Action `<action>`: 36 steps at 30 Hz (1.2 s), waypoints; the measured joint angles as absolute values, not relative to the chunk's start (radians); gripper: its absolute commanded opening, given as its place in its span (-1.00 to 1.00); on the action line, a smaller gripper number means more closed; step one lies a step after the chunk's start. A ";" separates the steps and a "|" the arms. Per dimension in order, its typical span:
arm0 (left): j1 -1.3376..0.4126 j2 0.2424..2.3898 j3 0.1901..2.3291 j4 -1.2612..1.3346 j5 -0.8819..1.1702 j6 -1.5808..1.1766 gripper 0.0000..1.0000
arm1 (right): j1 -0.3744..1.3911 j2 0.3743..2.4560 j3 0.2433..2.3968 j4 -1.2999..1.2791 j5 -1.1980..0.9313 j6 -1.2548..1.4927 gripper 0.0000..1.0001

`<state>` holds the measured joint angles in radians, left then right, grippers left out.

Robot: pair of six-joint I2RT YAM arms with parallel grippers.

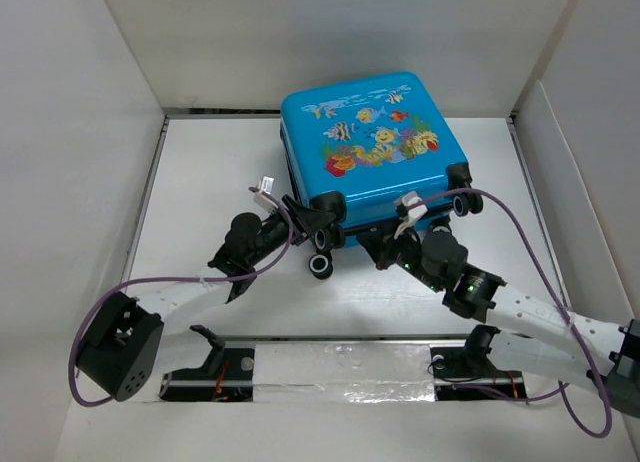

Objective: Pack the luggage

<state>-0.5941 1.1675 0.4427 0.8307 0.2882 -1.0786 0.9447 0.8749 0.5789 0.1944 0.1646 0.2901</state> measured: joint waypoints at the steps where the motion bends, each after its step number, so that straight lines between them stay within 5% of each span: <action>1: -0.594 1.169 0.444 0.832 0.292 -1.079 -1.00 | 0.941 0.886 0.579 0.194 0.152 0.296 -1.00; 4: -0.594 1.177 0.450 0.833 0.306 -1.085 -1.00 | 0.953 0.945 0.576 0.186 0.144 0.316 -0.97; 9: -0.594 1.181 0.454 0.831 0.310 -1.082 -1.00 | 0.891 0.947 0.504 0.202 0.157 0.331 -0.44; 13: -0.594 1.179 0.454 0.824 0.303 -1.075 -0.96 | 0.762 0.953 0.450 0.231 0.110 0.327 -0.25; 14: -0.594 1.176 0.454 0.819 0.300 -1.071 -0.82 | 0.739 0.957 0.439 0.249 0.094 0.321 -0.22; 15: -0.595 1.173 0.454 0.815 0.297 -1.066 -0.41 | 0.722 0.962 0.430 0.264 0.072 0.314 -0.15; 18: -0.597 1.163 0.454 0.796 0.286 -1.047 0.13 | 0.680 0.996 0.427 0.309 -0.001 0.297 -0.09; 24: -0.612 1.113 0.454 0.779 0.279 -0.966 0.63 | 0.622 1.069 0.427 0.405 -0.096 0.286 -0.03; 36: -0.620 1.035 0.433 0.691 0.137 -0.809 0.65 | 0.603 1.020 0.377 0.431 -0.097 0.286 -0.07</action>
